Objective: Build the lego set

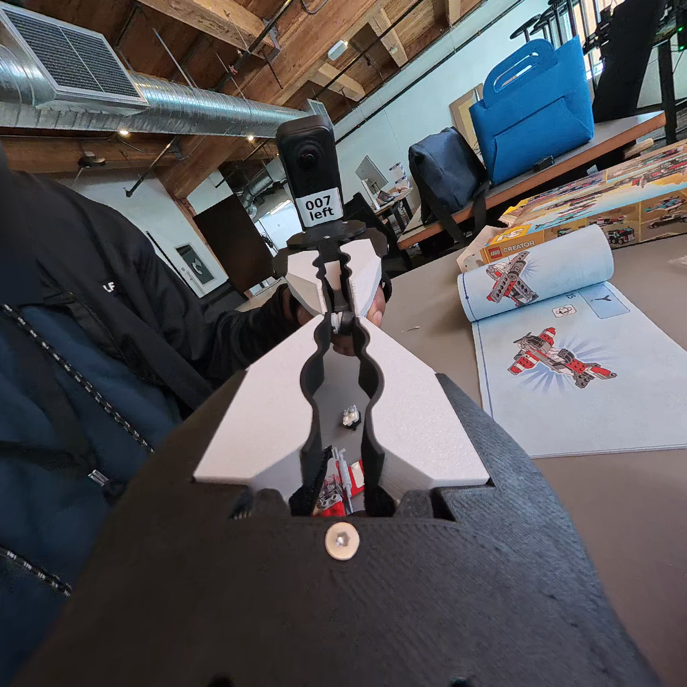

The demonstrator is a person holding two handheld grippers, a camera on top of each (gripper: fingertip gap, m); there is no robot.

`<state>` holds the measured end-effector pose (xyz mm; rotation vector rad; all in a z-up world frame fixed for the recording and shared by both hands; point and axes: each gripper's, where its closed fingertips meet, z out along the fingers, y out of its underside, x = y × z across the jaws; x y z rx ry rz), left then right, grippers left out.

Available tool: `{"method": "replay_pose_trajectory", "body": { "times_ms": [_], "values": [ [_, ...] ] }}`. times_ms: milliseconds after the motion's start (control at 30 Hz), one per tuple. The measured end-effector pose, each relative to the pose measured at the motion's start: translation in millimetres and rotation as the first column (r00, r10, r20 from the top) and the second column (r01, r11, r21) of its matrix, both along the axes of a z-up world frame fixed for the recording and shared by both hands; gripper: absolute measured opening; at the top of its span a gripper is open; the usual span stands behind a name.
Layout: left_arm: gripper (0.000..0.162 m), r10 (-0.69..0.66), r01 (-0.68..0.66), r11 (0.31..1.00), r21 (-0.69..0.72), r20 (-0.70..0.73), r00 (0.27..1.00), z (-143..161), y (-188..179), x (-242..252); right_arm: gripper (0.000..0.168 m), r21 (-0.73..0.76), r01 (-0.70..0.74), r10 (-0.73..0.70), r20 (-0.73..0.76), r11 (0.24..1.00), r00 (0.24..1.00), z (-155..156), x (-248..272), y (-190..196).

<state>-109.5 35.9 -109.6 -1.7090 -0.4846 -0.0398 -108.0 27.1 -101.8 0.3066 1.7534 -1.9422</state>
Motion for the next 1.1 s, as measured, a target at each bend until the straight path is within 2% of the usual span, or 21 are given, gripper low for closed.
{"method": "replay_pose_trajectory", "body": {
  "times_ms": [633, 933, 1100],
  "values": [
    [0.01, -0.003, 0.003, 1.0, 0.008, 0.057, 0.998, -3.2, -2.1, 0.2, 0.01, 0.016, 0.025, -0.024, -0.058, 1.0, 0.998, -3.9, -0.6, -2.4],
    [0.009, -0.006, -0.001, 0.998, 0.066, 0.114, 0.993, -1.4, -1.5, -0.5, 0.01, 0.017, 0.052, -0.05, -0.108, 0.998, 0.993, -2.9, -2.2, -2.2],
    [0.009, -0.006, 0.0, 0.997, 0.077, 0.077, 0.997, 1.2, -1.2, 0.0, 0.01, 0.004, 0.041, -0.04, -0.065, 0.999, 0.997, 0.2, -2.5, -2.2]
  ]
}}
